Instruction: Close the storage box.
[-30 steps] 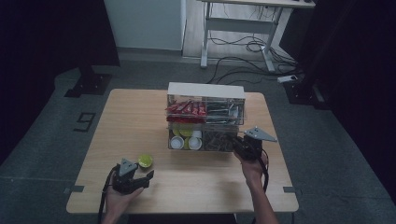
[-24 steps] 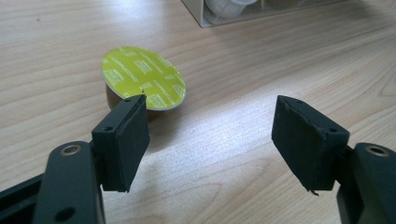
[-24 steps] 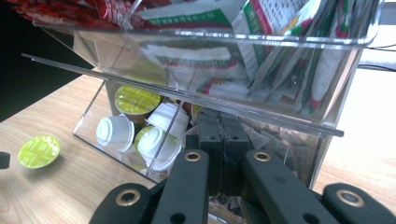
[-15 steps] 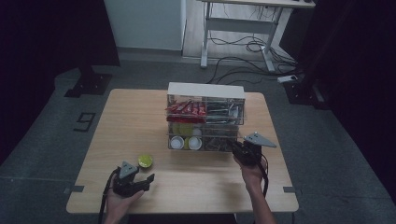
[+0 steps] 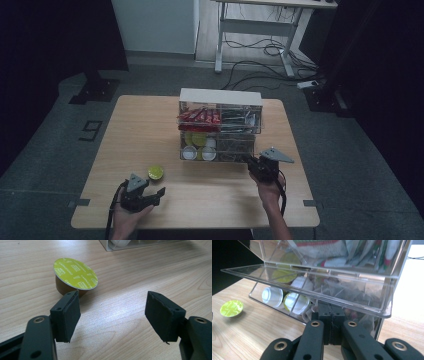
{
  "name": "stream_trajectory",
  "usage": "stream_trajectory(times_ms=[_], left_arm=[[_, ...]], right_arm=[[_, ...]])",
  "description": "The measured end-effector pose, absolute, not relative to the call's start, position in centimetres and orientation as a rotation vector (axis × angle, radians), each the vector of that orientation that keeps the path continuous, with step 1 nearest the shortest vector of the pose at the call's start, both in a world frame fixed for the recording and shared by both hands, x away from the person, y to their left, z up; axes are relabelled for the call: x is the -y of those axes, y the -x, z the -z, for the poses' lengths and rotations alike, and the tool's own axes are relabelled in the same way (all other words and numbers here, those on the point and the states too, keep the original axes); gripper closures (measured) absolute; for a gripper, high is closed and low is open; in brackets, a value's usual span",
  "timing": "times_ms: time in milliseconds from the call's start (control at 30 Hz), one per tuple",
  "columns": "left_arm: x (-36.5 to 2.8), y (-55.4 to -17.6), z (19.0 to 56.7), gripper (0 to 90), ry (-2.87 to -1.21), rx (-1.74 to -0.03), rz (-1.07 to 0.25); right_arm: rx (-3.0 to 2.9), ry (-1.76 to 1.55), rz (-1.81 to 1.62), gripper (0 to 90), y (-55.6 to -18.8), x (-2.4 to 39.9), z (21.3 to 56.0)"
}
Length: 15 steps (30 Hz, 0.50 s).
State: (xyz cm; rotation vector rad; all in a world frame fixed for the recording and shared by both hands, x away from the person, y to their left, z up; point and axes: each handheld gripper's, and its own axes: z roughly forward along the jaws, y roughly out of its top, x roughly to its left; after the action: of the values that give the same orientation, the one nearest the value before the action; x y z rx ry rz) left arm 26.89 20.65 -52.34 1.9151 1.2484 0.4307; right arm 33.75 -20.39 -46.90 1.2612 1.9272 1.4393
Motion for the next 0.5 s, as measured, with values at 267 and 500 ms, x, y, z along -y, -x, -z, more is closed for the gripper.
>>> stream_trajectory(times_ms=[267, 500], left_arm=[[-20.8, -26.8, 52.3, 29.7, -1.898, -1.254, -0.443], [-20.8, -26.8, 52.4, 29.7, -1.905, -1.254, -0.430]], right_arm=[[-1.933, -1.277, -1.432, 89.3, -33.7, 20.6, 47.8], [-1.945, -1.288, -1.420, 89.3, -33.5, 20.7, 48.4]])
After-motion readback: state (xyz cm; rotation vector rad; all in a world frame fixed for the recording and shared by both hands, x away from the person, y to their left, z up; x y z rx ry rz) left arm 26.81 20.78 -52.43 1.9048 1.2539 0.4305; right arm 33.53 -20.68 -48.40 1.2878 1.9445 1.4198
